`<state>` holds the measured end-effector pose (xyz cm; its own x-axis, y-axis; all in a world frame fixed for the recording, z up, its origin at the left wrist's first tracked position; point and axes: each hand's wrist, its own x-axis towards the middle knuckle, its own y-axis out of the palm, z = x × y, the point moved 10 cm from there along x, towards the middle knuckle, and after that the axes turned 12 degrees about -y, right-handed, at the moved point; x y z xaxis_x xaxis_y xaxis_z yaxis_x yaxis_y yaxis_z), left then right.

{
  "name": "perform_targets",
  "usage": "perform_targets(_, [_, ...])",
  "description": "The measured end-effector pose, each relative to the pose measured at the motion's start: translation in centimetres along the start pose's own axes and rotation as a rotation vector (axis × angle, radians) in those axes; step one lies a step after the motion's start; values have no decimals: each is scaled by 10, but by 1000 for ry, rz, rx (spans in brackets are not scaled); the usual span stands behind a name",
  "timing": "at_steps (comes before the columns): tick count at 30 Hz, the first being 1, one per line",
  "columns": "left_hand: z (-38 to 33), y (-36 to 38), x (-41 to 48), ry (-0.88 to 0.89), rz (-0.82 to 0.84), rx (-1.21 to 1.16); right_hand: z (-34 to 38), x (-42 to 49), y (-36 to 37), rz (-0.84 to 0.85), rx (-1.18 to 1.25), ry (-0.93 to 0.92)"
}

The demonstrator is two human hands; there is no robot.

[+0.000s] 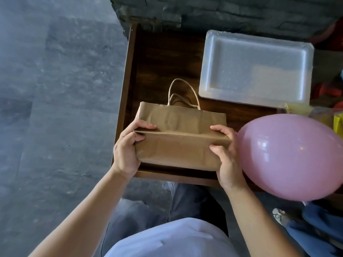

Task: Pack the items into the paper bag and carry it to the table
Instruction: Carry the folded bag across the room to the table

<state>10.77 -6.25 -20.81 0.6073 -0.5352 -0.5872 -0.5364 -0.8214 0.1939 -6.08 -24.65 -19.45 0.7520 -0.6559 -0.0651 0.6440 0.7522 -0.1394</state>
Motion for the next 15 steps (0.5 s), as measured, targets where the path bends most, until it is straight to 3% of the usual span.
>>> perform_targets(2, [-10, 4, -3, 23, 7, -29, 8, 2, -2, 7, 4, 9])
perform_targets(7, [-77, -52, -83, 241, 2, -136, 115, -17, 54, 90, 45, -156])
perform_targets(15, [-121, -272, -308, 566, -298, -246, 256, -131, 283, 397, 209, -376])
